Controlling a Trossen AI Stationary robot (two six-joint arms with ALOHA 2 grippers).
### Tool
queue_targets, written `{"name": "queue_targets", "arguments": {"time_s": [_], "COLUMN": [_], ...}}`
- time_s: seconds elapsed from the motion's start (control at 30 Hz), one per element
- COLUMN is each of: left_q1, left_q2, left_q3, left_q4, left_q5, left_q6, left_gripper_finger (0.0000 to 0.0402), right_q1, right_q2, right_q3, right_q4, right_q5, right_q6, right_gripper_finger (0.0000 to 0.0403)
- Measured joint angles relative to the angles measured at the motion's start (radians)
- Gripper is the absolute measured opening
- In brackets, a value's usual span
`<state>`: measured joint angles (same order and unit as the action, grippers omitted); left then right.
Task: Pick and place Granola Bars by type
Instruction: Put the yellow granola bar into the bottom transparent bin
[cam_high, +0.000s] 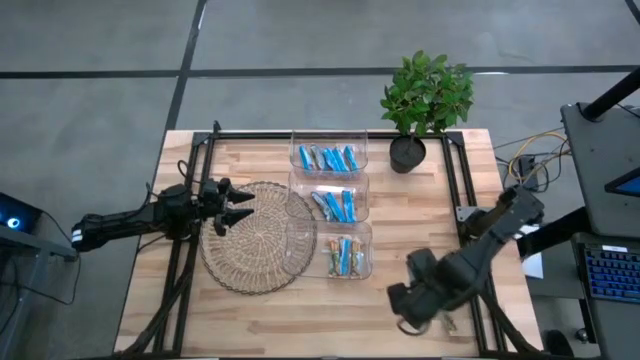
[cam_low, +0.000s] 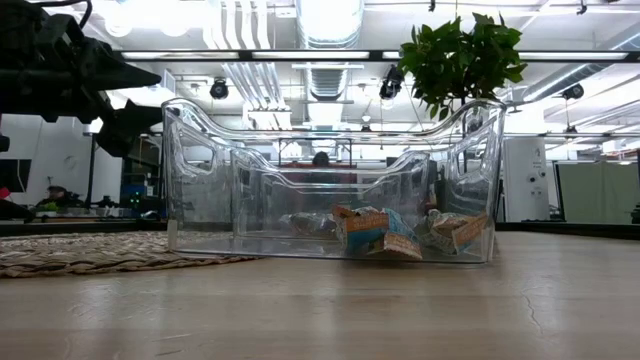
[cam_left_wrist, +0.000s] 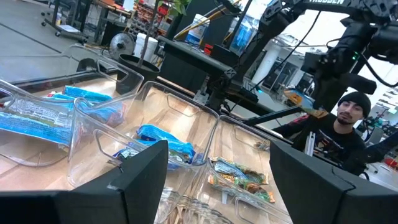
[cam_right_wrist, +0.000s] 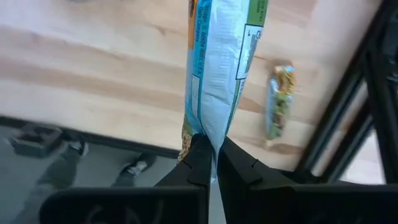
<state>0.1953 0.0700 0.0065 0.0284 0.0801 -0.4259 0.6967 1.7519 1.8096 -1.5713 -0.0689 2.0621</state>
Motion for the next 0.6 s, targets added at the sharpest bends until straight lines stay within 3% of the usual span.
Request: {"name": "queue_targets", "arguments": {"time_s": [0.27,0.6], "left_q1": [0.000,0.000], "left_q2": [0.000,0.000], "left_q3": [0.000,0.000], "left_q4": [0.000,0.000], "left_q5": [0.000,0.000], "left_q6": [0.000,0.000], "left_gripper_finger": [0.0261,0.0261], "right_q1": [-0.180,-0.355], "right_q2": [0.120,0.409], "right_q3": [0.149,0.490], "right_q4": [0.008,0.039], "right_q5": [0.021,0.020], "right_q6": [-0.021,-0.054], "right_gripper_finger": [0.0008,0.0008]}}
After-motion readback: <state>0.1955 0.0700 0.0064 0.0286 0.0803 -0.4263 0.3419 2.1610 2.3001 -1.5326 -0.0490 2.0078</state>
